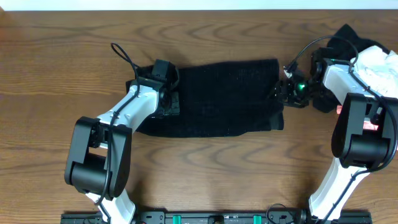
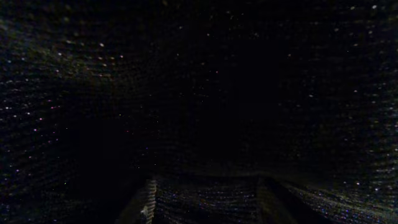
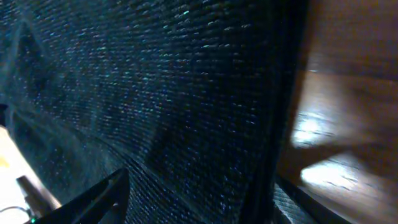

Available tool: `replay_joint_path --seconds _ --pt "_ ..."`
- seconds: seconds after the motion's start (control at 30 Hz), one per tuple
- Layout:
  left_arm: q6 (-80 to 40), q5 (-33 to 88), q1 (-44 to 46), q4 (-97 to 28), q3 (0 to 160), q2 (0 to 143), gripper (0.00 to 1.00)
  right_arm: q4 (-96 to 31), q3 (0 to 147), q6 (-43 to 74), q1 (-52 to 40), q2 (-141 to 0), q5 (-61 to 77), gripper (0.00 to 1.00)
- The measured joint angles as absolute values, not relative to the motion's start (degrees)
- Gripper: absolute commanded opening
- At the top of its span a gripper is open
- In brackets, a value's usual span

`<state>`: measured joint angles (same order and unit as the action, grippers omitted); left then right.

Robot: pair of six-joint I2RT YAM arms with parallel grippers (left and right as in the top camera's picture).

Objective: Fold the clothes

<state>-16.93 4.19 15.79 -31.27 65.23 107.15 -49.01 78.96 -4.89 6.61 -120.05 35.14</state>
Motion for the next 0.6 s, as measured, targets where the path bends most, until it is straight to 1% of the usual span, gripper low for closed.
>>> replay_joint_path --seconds 0.27,0.33,0.43,0.47,0.6 --pt "-16.93 3.88 15.79 -31.35 65.23 107.15 0.53 -47.13 76.23 -8.71 6.61 -120.4 41.5 0.6" --pt "-16.93 3.86 15.79 -31.35 65.23 107.15 0.53 -46.89 75.9 -9.3 6.61 -120.6 42.63 0.56" --pt "-16.93 3.81 15.79 -31.38 65.23 107.15 0.53 -45.56 75.09 -10.28 6.22 -120.84 43.57 0.39" --pt "-16.93 3.66 15.79 -31.42 65.23 107.15 0.53 -45.04 74.81 -10.46 5.96 -120.97 43.72 0.32" --pt "-16.93 3.09 15.77 -31.59 65.23 107.15 0.53 -43.94 74.22 -10.39 4.95 -121.69 43.9 0.1"
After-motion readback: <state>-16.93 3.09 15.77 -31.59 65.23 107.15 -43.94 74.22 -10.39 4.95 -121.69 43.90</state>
